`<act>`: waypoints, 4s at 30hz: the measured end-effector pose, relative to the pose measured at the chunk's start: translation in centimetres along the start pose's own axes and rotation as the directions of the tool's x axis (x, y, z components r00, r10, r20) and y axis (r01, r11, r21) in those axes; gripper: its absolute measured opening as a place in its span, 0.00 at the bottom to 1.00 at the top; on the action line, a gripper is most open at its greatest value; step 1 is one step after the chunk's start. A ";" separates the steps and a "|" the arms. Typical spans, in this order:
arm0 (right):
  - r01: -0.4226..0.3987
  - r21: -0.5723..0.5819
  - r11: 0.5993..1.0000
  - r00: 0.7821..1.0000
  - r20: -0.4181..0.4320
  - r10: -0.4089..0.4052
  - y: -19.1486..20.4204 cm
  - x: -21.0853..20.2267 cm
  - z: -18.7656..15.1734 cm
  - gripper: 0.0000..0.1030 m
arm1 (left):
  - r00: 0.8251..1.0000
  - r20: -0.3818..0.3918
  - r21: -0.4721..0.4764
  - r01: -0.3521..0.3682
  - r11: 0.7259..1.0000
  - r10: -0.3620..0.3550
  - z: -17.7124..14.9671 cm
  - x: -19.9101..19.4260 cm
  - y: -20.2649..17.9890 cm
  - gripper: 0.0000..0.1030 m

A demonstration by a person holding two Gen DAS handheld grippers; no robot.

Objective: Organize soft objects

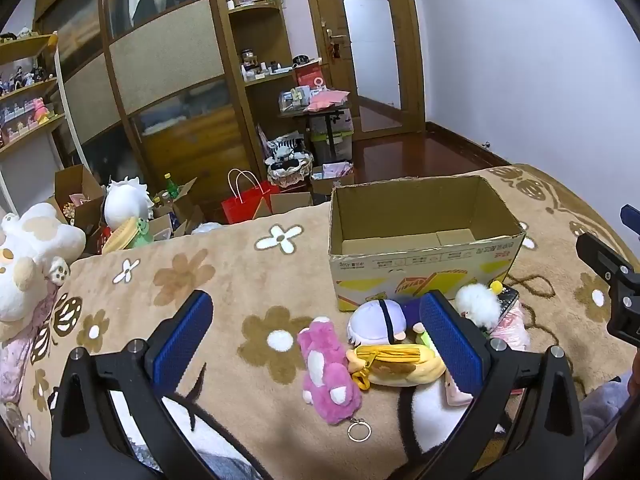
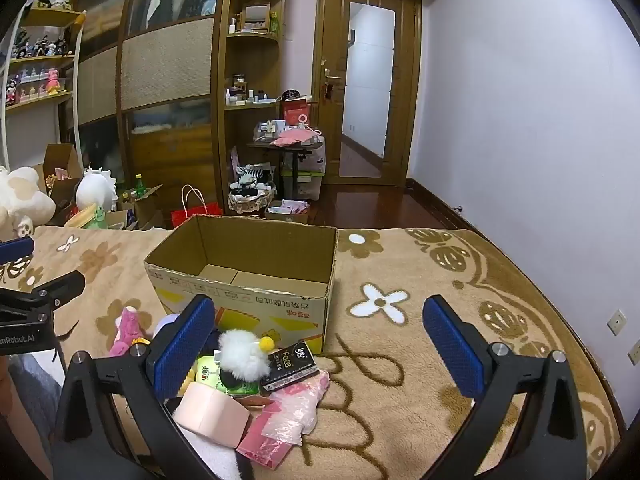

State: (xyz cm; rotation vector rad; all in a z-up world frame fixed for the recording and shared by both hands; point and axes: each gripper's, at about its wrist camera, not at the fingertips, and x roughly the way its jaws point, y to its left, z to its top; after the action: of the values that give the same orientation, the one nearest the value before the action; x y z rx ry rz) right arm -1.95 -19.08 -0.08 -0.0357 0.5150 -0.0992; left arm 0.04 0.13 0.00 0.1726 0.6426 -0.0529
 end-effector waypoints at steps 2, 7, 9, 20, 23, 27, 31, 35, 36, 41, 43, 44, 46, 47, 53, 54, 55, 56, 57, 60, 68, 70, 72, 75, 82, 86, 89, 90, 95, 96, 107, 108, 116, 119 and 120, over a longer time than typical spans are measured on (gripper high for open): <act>0.000 -0.001 1.000 1.000 -0.002 0.000 0.0 0.0 0.0 1.00 | 1.000 -0.002 -0.003 -0.005 1.000 0.005 0.0 0.1 0.2 0.99; 0.004 -0.006 1.000 1.000 0.003 -0.004 0.0 -0.1 0.1 1.00 | 1.000 0.003 0.006 -0.002 1.000 0.002 0.1 0.0 -0.2 0.99; 0.001 -0.001 1.000 1.000 -0.002 -0.001 0.0 0.1 0.0 1.00 | 1.000 0.005 0.008 -0.001 1.000 0.001 0.1 0.0 -0.2 0.99; 0.003 -0.004 1.000 1.000 0.004 -0.003 -0.3 -0.3 0.2 1.00 | 1.000 0.008 0.007 -0.002 1.000 0.002 0.1 -0.1 0.0 0.99; 0.002 -0.004 1.000 1.000 0.004 -0.002 -0.3 -0.2 0.2 1.00 | 1.000 0.006 0.006 0.000 1.000 0.000 0.1 0.0 0.0 0.99; 0.002 -0.004 1.000 1.000 0.006 -0.002 -0.3 -0.3 0.3 1.00 | 1.000 0.006 0.006 0.000 1.000 0.000 0.0 -0.1 -0.1 0.99; 0.004 -0.003 1.000 1.000 0.006 -0.004 -0.2 -0.2 0.4 1.00 | 1.000 0.005 0.008 -0.002 1.000 0.002 0.0 -0.2 -0.1 0.99; 0.004 -0.003 1.000 1.000 0.007 -0.004 -0.2 -0.3 0.5 1.00 | 1.000 0.004 0.008 -0.002 1.000 0.002 0.0 -0.1 -0.1 0.99; 0.004 -0.002 1.000 1.000 0.006 -0.004 -0.3 -0.3 0.6 1.00 | 1.000 0.003 0.008 -0.003 1.000 0.003 0.0 -0.1 -0.1 0.99; 0.004 -0.003 1.000 1.000 0.008 -0.004 -0.2 -0.3 0.5 1.00 | 1.000 0.004 0.008 -0.005 1.000 0.005 0.1 -0.2 0.0 0.99; 0.003 -0.003 1.000 1.000 0.008 -0.003 -0.2 -0.3 0.4 1.00 | 1.000 0.006 0.009 -0.006 1.000 0.006 0.2 -0.2 0.0 0.99; 0.004 -0.003 1.000 1.000 0.008 -0.004 -0.2 -0.3 0.4 1.00 | 1.000 0.006 0.010 -0.007 1.000 0.006 0.2 -0.2 0.0 0.99; 0.003 -0.004 1.000 1.000 0.008 -0.003 -0.3 -0.3 0.4 1.00 | 1.000 0.006 0.009 -0.006 1.000 0.006 0.2 -0.3 0.0 0.99; 0.004 -0.003 1.000 1.000 0.009 -0.004 -0.2 -0.3 0.4 1.00 | 1.000 0.006 0.009 -0.006 1.000 0.006 0.2 -0.3 0.0 0.99; 0.004 -0.002 1.000 1.000 0.009 -0.004 -0.1 -0.6 0.6 1.00 | 1.000 0.008 0.008 -0.008 1.000 0.008 0.2 -0.3 0.0 0.99; 0.003 -0.002 1.000 1.000 0.009 -0.003 -0.1 -0.6 0.7 1.00 | 1.000 0.008 0.008 -0.008 1.000 0.008 0.2 -0.3 0.0 0.99; 0.002 -0.003 1.000 1.000 0.009 -0.002 -0.1 -0.5 0.6 1.00 | 1.000 0.007 0.009 -0.008 1.000 0.008 0.2 -0.3 0.0 0.99; 0.003 -0.003 1.000 1.000 0.009 -0.003 -0.1 -0.6 0.6 1.00 | 1.000 0.008 0.010 -0.008 1.000 0.008 0.2 -0.3 0.0 0.99; 0.003 -0.003 1.000 1.000 0.009 -0.003 -0.1 -0.6 0.7 1.00 | 1.000 0.008 0.010 -0.009 1.000 0.009 0.2 -0.3 0.0 0.99; -0.001 -0.003 1.000 1.000 0.009 0.001 -0.2 -0.6 0.7 1.00 | 1.000 0.010 0.010 -0.010 1.000 0.009 0.2 -0.4 0.0 0.99; 0.002 0.001 1.000 1.000 0.009 -0.002 -0.2 -0.6 0.7 1.00 | 1.000 0.009 0.011 -0.008 1.000 0.008 0.2 -0.4 0.0 0.99; 0.002 -0.001 1.000 1.000 0.010 -0.002 -0.1 -0.6 0.6 1.00 | 1.000 0.009 0.012 -0.010 1.000 0.010 0.2 -0.4 0.0 0.99; 0.002 -0.003 1.000 1.000 0.010 -0.002 -0.1 -0.6 0.7 1.00 | 1.000 0.009 0.011 -0.010 1.000 0.010 0.2 -0.4 0.0 0.99; 0.001 -0.002 1.000 1.000 0.011 -0.001 -0.2 -0.6 0.6 1.00 | 1.000 0.009 0.012 -0.010 1.000 0.010 0.2 -0.4 -0.1 0.99; 0.001 -0.001 1.000 1.000 0.009 -0.001 0.1 -0.7 0.8 1.00 | 1.000 0.004 0.012 -0.011 1.000 0.011 0.4 -0.6 0.4 0.99; 0.001 -0.003 1.000 1.000 0.008 -0.001 0.1 -0.7 0.8 1.00 | 1.000 0.003 0.013 -0.012 1.000 0.011 0.3 -0.6 0.3 0.99; 0.001 -0.002 1.000 1.000 0.009 -0.001 0.1 -0.6 0.7 1.00 | 1.000 0.002 0.014 -0.012 1.000 0.012 0.4 -0.6 0.4 0.99; 0.002 -0.002 1.000 1.000 0.009 -0.002 0.1 -0.7 0.8 1.00 | 1.000 0.001 0.014 -0.011 1.000 0.011 0.4 -0.6 0.4 0.99; 0.002 -0.002 1.000 1.000 0.009 -0.002 0.1 -0.7 0.8 1.00 | 1.000 0.001 0.015 -0.013 1.000 0.013 0.3 -0.6 0.6 0.99; 0.001 -0.002 1.000 1.000 0.008 -0.001 0.1 -0.6 0.7 1.00 | 1.000 0.001 0.015 -0.013 1.000 0.013 0.4 -0.7 0.6 0.99; 0.000 -0.003 1.000 1.000 0.002 0.000 0.2 -0.6 0.9 1.00 | 0.998 -0.060 0.030 0.008 1.000 -0.006 0.0 0.6 0.1 0.99; -0.001 -0.003 1.000 1.000 -0.001 0.001 0.2 -0.6 0.8 1.00 | 0.997 -0.076 0.032 0.012 0.999 -0.009 0.0 1.0 0.0 0.99; -0.013 0.003 1.000 0.999 -0.031 0.013 0.5 1.4 0.4 1.00 | 0.988 -0.155 0.050 0.017 0.999 -0.009 0.6 3.7 -0.4 0.99; -0.019 0.020 1.000 0.999 -0.050 0.020 0.4 2.5 0.4 1.00 | 0.984 -0.177 0.053 -0.001 0.999 0.010 0.9 4.9 -0.1 0.99; -0.024 0.028 0.999 0.998 -0.060 0.026 0.4 3.0 0.4 1.00 | 0.983 -0.184 0.046 -0.002 0.999 0.010 1.0 5.3 0.1 0.99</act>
State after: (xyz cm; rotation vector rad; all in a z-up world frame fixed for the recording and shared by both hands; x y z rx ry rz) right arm 0.90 -19.02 -1.25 0.0006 0.5738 -0.0833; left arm 4.86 0.03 -2.42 0.2251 0.8257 -0.0459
